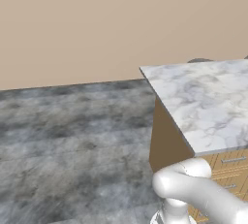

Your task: Take the pizza cutter from the drawer on the right and place it on the dining counter for cutting.

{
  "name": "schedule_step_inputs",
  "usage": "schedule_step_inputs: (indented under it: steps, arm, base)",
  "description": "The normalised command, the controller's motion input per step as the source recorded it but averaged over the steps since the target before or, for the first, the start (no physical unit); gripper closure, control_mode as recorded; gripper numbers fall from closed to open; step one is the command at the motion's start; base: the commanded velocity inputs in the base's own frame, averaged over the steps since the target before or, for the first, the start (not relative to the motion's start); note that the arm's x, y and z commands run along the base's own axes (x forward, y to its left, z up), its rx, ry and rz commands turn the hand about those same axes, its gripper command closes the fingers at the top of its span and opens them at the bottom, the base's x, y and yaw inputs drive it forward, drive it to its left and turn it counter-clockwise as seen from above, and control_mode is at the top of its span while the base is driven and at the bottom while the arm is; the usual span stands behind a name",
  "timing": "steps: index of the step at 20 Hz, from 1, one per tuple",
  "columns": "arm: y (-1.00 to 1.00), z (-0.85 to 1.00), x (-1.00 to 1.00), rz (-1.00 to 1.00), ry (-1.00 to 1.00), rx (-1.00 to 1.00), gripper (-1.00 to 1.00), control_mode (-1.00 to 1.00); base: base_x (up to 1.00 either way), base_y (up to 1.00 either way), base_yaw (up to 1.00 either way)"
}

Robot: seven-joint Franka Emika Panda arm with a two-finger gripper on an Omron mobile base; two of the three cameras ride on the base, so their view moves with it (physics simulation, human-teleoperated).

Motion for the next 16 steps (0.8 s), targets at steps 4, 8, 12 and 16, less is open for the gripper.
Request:
schedule_step_inputs:
  steps: [4,8,12,16]
  arm:
    - [0.0,-0.39,0.09,-0.14,0.0,0.05,-1.0,-1.0]
    - [0.0,-0.29,0.15,-0.12,0.0,0.06,-1.0,-1.0]
    - [0.0,-0.18,0.19,-0.09,0.0,0.06,-1.0,-1.0]
    - [0.0,-0.19,0.16,-0.09,0.0,0.04,-1.0,-1.0]
  base:
    - [0.0,0.0,0.0]
    - [0.0,0.0,0.0]
    - [0.0,0.0,0.0]
    - [0.0,0.0,0.0]
